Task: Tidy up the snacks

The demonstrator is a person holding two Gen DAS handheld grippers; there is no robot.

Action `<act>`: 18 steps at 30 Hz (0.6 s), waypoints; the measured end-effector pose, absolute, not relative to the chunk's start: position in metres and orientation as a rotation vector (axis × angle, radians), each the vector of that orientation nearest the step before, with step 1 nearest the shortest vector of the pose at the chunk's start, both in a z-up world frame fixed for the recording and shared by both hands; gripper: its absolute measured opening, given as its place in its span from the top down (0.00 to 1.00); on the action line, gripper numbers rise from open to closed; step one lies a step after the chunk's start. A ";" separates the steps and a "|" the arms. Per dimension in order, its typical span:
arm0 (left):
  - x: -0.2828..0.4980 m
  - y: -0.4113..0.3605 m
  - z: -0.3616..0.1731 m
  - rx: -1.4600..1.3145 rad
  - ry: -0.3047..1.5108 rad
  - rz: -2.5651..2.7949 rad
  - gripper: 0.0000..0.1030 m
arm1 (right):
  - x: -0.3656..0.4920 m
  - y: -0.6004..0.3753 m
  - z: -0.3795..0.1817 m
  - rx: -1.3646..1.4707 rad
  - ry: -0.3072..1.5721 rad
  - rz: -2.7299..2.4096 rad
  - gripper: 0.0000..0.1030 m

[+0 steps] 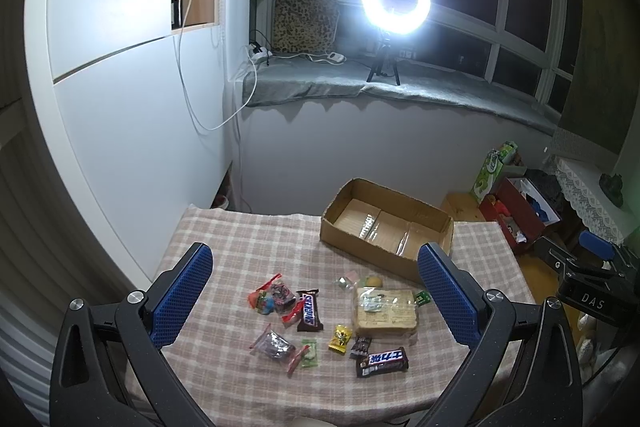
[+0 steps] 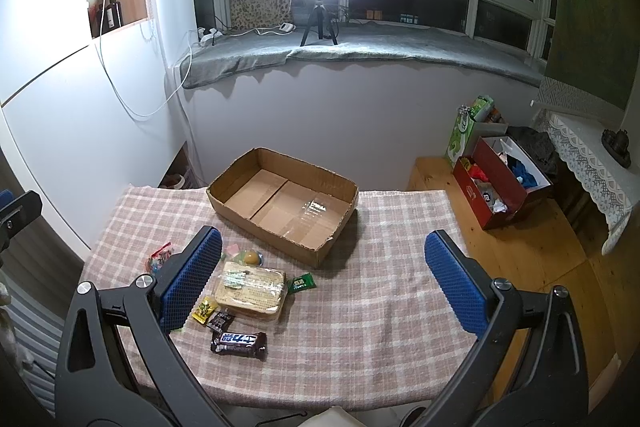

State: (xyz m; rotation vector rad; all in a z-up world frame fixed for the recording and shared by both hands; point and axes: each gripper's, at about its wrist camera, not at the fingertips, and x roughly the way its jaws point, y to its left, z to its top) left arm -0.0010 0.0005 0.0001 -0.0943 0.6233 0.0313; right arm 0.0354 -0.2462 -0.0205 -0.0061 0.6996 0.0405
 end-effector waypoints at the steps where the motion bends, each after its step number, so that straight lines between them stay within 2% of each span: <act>1: -0.001 0.000 0.000 -0.094 0.623 0.031 0.01 | 0.035 -0.246 -0.021 -0.006 0.700 0.041 0.00; 18: -0.003 -0.003 -0.003 -0.097 0.627 0.031 0.01 | 0.034 -0.246 -0.021 -0.005 0.703 0.042 0.00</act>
